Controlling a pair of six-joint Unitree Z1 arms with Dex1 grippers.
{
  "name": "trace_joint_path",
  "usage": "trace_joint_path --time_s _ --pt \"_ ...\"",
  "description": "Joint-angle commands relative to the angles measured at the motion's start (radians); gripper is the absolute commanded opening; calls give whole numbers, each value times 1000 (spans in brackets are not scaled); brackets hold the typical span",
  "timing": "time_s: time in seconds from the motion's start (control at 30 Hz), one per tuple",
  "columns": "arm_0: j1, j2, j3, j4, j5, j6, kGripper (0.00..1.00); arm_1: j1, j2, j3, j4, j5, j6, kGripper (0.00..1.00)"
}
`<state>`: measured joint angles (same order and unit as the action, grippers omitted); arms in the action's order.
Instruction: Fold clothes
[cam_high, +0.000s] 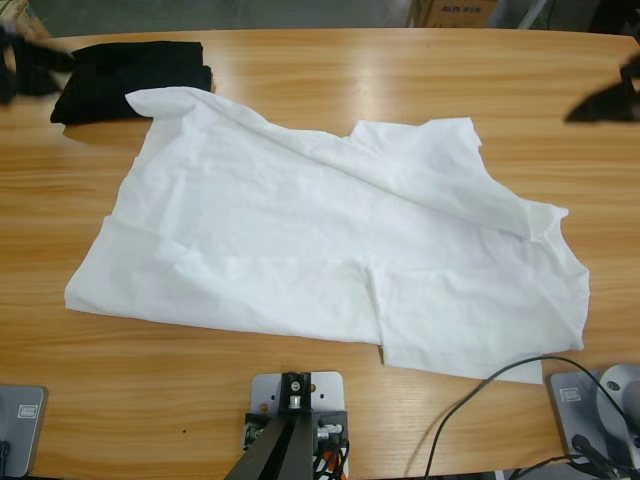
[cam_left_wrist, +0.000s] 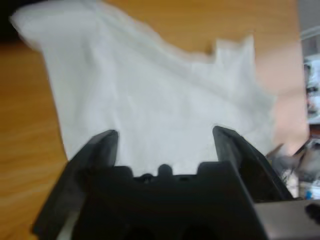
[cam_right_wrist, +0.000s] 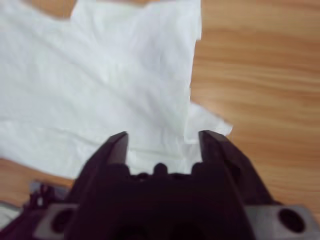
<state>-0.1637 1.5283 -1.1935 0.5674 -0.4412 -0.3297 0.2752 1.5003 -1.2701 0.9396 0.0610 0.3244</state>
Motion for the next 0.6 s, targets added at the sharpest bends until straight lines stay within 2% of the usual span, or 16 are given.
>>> trace_joint_path --time_s 0.03,0.23,0.3,0.4,0.5,0.6 --pt "94 367 -289 161 -9 -7 999 -125 284 -170 28 35 -63 965" --pt "117 490 -247 177 45 3 997 -165 337 -207 28 46 -102 958" --pt "118 528 -262 163 44 71 989 -166 345 -207 27 46 -112 954" --pt "75 570 -364 169 52 263 991 -166 352 -204 23 45 -116 954" --pt "47 586 -460 219 129 531 983 -166 357 -201 11 46 -122 954" --pt "37 591 -560 305 175 745 863 -166 379 -198 11 49 -130 954"
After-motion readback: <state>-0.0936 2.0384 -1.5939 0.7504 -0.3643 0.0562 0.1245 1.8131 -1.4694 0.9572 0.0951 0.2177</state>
